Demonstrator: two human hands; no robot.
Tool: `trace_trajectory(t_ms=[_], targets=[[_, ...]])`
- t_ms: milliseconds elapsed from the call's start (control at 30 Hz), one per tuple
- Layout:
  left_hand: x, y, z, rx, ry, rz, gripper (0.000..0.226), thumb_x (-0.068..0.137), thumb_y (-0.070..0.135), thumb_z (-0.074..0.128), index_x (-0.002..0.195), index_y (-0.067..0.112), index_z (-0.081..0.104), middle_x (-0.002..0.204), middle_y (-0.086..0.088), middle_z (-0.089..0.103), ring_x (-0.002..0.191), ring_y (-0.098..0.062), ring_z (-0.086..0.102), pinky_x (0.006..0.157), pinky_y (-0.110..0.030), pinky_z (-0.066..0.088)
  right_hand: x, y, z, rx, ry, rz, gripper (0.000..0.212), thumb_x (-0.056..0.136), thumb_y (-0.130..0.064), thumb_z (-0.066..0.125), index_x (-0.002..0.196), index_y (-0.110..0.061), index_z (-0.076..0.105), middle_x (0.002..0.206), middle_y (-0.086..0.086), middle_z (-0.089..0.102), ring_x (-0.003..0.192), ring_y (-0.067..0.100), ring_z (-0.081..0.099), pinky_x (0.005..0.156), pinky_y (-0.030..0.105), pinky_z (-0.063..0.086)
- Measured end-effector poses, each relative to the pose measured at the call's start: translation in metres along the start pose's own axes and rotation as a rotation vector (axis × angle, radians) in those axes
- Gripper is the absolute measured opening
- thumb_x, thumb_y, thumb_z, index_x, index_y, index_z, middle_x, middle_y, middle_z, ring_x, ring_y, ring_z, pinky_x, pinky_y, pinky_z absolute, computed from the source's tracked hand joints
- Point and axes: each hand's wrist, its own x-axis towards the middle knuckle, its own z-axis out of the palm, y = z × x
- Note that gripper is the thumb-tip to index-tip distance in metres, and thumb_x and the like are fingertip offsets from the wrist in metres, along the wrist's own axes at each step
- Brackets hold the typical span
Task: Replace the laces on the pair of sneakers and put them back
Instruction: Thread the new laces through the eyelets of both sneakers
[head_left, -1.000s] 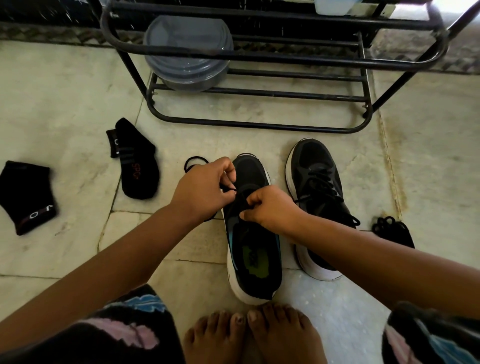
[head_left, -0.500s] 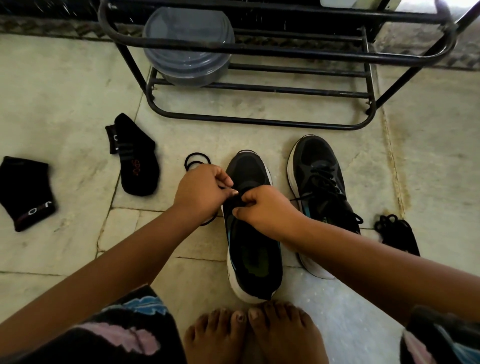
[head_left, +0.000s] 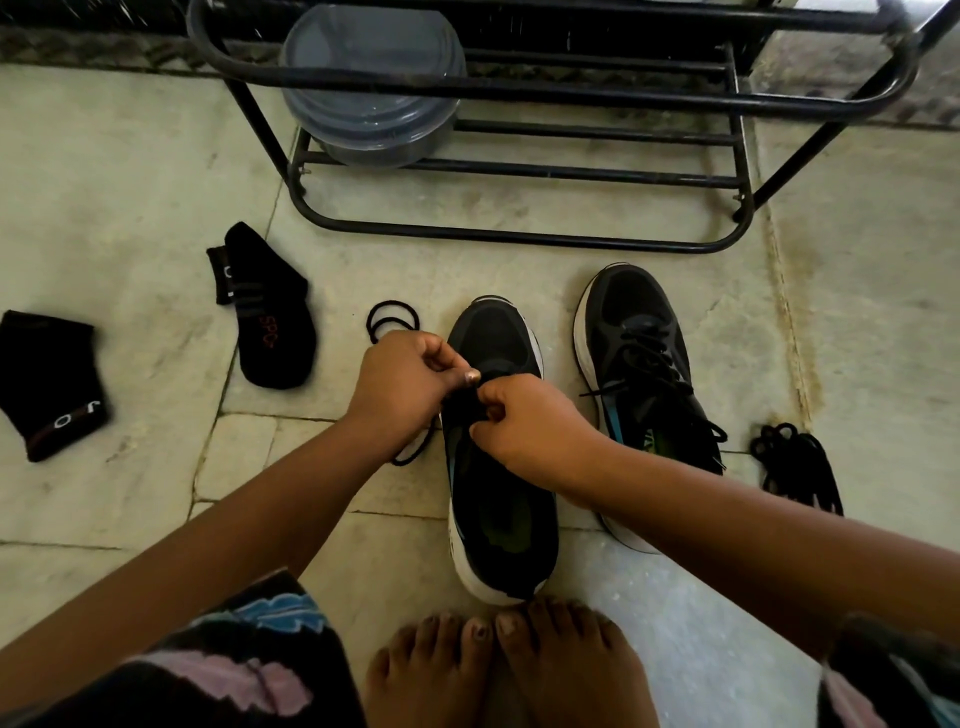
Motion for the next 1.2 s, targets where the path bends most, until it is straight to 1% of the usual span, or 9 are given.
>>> trace_trajectory(t_ms=[100,167,267,333,500,633,733,1067,1200], targets=[[0.000,0.007,-0.003,0.019,-0.027,-0.060,0.014,0.080,0.023,0.075,0.078,0.010,0.070,0.073,-0.010,0.070,0.071,-0.026,0.069,0.075,-0.041,0.059,-0.001,-0.002,0.001,-0.061,-0.008,-0.032,0.007,0.093,-0.015,0.051,0.096,-0.015,0.057,0.072,-0.004,0.047,0.061,0.008,0.044,0.048,0.015,0.030],[0.003,0.013,-0.004,0.058,-0.056,-0.108,0.023,0.078,0.029,0.075,0.079,0.007,0.070,0.073,-0.012,0.070,0.071,-0.027,0.070,0.077,-0.040,0.058,-0.002,-0.004,0.002,-0.111,-0.021,-0.058,0.022,0.094,-0.014,0.049,0.114,-0.011,0.057,0.083,-0.002,0.051,0.069,0.012,0.047,0.056,0.018,0.036],[0.008,0.022,-0.005,0.185,-0.087,-0.165,0.023,0.077,0.033,0.076,0.077,0.011,0.070,0.079,-0.015,0.072,0.077,-0.028,0.071,0.083,-0.039,0.056,-0.002,-0.006,0.003,-0.183,-0.027,-0.092,0.028,0.095,-0.014,0.048,0.122,-0.010,0.054,0.101,0.006,0.057,0.081,0.014,0.048,0.070,0.022,0.039],[0.010,0.023,-0.005,0.249,-0.078,-0.147,0.021,0.077,0.029,0.076,0.080,0.009,0.073,0.080,-0.015,0.072,0.078,-0.027,0.070,0.083,-0.038,0.056,-0.001,-0.005,0.004,-0.200,-0.046,-0.110,0.028,0.095,-0.016,0.048,0.122,-0.010,0.054,0.105,0.007,0.058,0.080,0.013,0.047,0.071,0.021,0.038],[0.006,0.017,-0.001,0.294,0.001,0.011,0.007,0.081,0.016,0.071,0.085,0.010,0.073,0.073,0.001,0.063,0.079,-0.014,0.064,0.079,-0.025,0.051,0.007,0.000,-0.003,-0.133,0.036,-0.108,0.021,0.097,-0.023,0.048,0.102,-0.009,0.063,0.076,-0.001,0.054,0.063,0.008,0.048,0.051,0.014,0.033],[0.007,0.009,0.003,0.264,0.014,0.098,0.014,0.079,0.014,0.072,0.082,0.021,0.060,0.068,0.012,0.054,0.074,-0.012,0.058,0.066,-0.018,0.045,0.018,0.004,-0.007,-0.233,0.215,-0.122,0.021,0.090,-0.013,0.053,0.107,-0.011,0.064,0.099,0.004,0.053,0.088,0.022,0.057,0.068,0.024,0.042],[0.008,0.005,0.004,0.293,0.009,0.169,0.021,0.078,0.014,0.070,0.086,0.022,0.052,0.068,0.011,0.052,0.064,-0.006,0.051,0.054,-0.014,0.034,0.025,0.003,-0.008,-0.380,0.230,-0.139,0.024,0.085,-0.012,0.056,0.108,-0.014,0.064,0.112,0.006,0.046,0.092,0.025,0.056,0.067,0.028,0.039],[0.008,-0.005,0.004,0.193,-0.023,0.177,0.025,0.077,0.006,0.066,0.084,0.019,0.045,0.065,0.006,0.054,0.058,-0.004,0.048,0.052,-0.005,0.035,0.028,0.009,0.003,-0.584,0.343,-0.257,0.018,0.089,-0.018,0.054,0.102,-0.015,0.065,0.106,0.002,0.050,0.093,0.021,0.055,0.063,0.032,0.046],[0.008,-0.006,0.004,0.167,-0.033,0.172,0.028,0.076,0.005,0.065,0.078,0.020,0.042,0.064,0.005,0.052,0.057,-0.006,0.046,0.052,-0.007,0.036,0.027,0.012,0.009,-0.599,0.344,-0.270,0.018,0.090,-0.016,0.051,0.103,-0.014,0.064,0.107,0.002,0.050,0.093,0.021,0.053,0.061,0.029,0.041]])
